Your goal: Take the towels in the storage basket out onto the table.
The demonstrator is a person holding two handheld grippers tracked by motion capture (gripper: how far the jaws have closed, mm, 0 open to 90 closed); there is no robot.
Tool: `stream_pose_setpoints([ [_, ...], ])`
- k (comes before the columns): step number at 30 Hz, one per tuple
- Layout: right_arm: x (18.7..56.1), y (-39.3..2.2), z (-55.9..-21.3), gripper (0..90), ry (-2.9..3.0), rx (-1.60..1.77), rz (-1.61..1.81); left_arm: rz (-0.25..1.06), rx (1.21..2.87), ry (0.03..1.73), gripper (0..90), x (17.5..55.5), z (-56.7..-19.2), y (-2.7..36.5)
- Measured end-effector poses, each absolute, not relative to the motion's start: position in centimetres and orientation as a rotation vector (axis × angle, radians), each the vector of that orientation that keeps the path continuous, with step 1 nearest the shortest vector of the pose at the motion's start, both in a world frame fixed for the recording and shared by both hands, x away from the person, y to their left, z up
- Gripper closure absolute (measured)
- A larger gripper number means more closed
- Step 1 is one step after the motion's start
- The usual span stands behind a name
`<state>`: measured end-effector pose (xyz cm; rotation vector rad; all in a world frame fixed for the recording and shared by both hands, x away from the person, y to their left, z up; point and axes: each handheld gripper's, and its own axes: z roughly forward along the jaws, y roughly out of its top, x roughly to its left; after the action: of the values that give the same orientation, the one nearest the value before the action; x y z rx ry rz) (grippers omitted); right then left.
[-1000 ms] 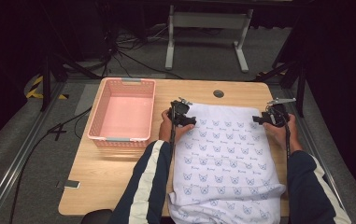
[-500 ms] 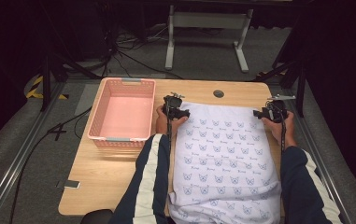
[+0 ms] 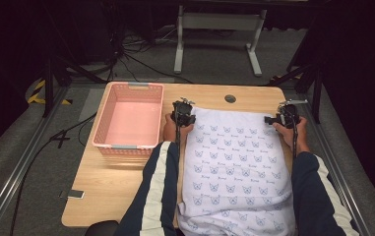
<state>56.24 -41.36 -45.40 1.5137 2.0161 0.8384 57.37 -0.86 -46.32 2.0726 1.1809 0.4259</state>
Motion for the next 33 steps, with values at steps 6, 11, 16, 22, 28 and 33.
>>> stream_pose_setpoints([
  [6,57.0,-41.5,-44.9,37.9,2.059,1.548,0.792,0.445,2.082,1.192,44.3,58.1,-46.4,-1.8],
  [11,57.0,-41.1,-44.6,59.7,2.123,1.513,0.818,0.418,2.094,1.161,51.2,58.3,-46.2,-2.3],
  [16,56.9,-40.8,-44.5,82.6,2.170,1.513,0.855,0.368,2.113,1.134,82.4,58.5,-46.0,-2.7],
  [22,57.0,-40.8,-44.5,86.6,2.180,1.505,0.862,0.345,2.103,1.142,86.8,58.7,-46.0,-2.5],
  [28,56.9,-40.2,-43.7,87.0,2.132,1.444,0.879,0.393,2.061,1.121,86.9,58.5,-44.5,-2.8],
  [33,55.6,-40.1,-40.0,86.9,2.120,1.343,1.056,0.399,1.962,0.993,87.0,56.6,-40.6,-3.0],
])
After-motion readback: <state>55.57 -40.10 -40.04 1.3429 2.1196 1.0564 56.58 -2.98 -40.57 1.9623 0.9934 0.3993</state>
